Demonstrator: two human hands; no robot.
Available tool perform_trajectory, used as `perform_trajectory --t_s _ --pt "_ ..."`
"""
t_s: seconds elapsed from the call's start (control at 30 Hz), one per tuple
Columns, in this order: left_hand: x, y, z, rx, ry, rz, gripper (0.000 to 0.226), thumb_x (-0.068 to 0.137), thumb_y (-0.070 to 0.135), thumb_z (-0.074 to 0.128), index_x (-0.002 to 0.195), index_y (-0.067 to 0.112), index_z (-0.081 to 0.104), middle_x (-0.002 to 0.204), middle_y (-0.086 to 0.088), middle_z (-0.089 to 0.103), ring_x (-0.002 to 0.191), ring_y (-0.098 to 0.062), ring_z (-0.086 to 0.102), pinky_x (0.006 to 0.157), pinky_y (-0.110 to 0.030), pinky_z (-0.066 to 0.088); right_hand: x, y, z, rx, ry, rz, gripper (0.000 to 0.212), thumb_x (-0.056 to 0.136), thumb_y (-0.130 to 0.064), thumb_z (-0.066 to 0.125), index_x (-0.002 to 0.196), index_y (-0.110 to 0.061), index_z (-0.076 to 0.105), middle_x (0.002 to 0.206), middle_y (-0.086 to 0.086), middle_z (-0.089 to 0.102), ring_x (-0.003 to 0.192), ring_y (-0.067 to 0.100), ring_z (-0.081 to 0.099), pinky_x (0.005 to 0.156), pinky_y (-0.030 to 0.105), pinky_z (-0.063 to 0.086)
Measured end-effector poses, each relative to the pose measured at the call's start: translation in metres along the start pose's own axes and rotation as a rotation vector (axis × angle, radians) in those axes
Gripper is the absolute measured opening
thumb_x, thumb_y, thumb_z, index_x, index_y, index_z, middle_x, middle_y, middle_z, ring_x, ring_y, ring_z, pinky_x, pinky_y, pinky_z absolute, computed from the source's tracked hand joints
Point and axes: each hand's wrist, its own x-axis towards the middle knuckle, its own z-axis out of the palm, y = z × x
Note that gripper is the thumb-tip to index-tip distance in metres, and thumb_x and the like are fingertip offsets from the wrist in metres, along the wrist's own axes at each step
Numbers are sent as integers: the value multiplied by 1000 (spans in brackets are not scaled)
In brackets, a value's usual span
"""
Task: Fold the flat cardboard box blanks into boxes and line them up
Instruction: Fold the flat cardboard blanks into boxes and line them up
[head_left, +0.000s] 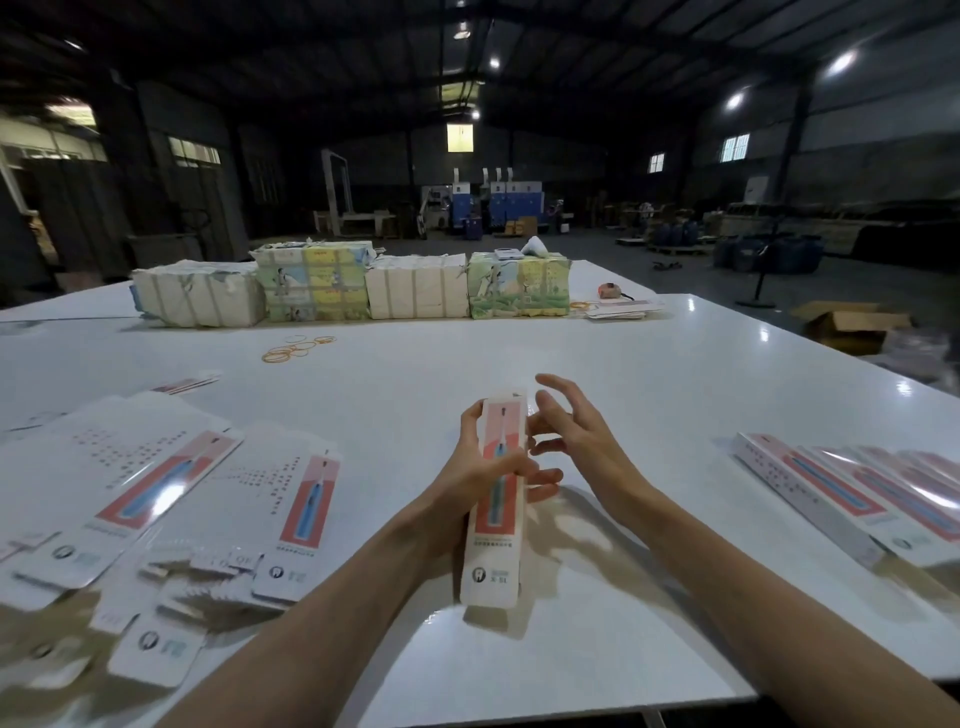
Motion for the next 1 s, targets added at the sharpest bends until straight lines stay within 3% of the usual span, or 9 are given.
perform_trajectory --t_s 0.1,0.2,0.33,0.47,0.63,0.77,0.9,1.0 --pt "-2 -1 2 97 -4 -3 93 77 17 91 134 62 34 130 -10 64 103 -40 77 82 -46 65 5 4 -4 -5 102 17 28 111 -34 49 135 -23 60 97 5 77 92 23 73 80 29 60" --pt "-1 -1 4 157 21 8 89 81 13 90 134 59 35 126 -9 65 102 -34 77 80 -45 66 7 6 -8 -14 93 38 22 108 -25 56 125 -17 67 99 7 78 86 21 71 76 32 57" --pt "-5 3 6 179 -13 11 91 80 12 90 139 53 34 128 -10 63 107 -30 76 80 -46 65 7 5 -13 56 45 51 23 107 -21 58 122 -13 73 103 9 79 93 28 74 84 38 61" --pt "-10 7 8 200 -40 3 89 77 21 86 143 46 31 124 -9 65 98 -34 78 77 -40 65 3 1 -12 -5 67 -50 18 106 -18 59 117 -16 73 97 5 81 94 27 78 80 36 65" --pt "-10 10 11 240 -41 -13 91 75 24 83 144 45 26 121 -5 67 88 -31 80 72 -34 63 2 -3 -13 -83 86 -172 22 104 0 54 111 -7 73 98 2 81 94 23 79 74 36 66" --pt "-12 11 11 277 -36 3 90 79 23 83 142 48 23 117 -4 66 83 -31 80 68 -32 63 4 -6 -15 48 43 -85 22 105 -8 54 113 -9 75 102 5 79 99 29 77 76 36 64" --pt "-15 14 11 319 -56 40 88 80 21 82 137 54 23 118 -9 62 76 -32 78 67 -33 63 7 -12 -17 293 19 95 35 105 -36 59 111 -5 76 109 14 78 101 34 77 72 36 63" --pt "-16 16 12 390 -82 65 85 81 22 82 129 64 24 121 -10 58 74 -31 77 66 -33 63 9 -11 -23 359 27 168 37 102 -34 64 113 1 73 105 14 78 98 36 77 69 37 64"
